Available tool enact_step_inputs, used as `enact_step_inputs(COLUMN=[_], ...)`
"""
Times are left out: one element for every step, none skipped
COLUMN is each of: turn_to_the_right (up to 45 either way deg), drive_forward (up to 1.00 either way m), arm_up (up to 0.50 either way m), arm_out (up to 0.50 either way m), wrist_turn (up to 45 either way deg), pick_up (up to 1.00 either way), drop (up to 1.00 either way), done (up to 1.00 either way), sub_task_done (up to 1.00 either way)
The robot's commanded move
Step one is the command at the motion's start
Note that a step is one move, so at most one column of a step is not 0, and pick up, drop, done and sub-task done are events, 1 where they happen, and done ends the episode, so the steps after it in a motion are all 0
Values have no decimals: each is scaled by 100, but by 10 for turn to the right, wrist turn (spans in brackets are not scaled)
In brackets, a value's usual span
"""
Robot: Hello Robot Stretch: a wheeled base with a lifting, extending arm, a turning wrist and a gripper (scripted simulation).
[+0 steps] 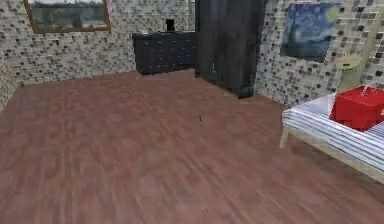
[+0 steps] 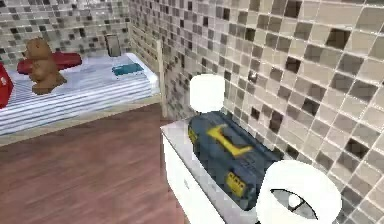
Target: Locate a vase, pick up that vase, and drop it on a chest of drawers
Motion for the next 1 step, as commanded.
enact_step_inputs(turn_to_the_right=[-300], drive_forward=[0], arm_up=[0], arm_out=[0], wrist_turn=[0], pick_up=[0], drop=[0], done=[0], sub_task_done=[0])
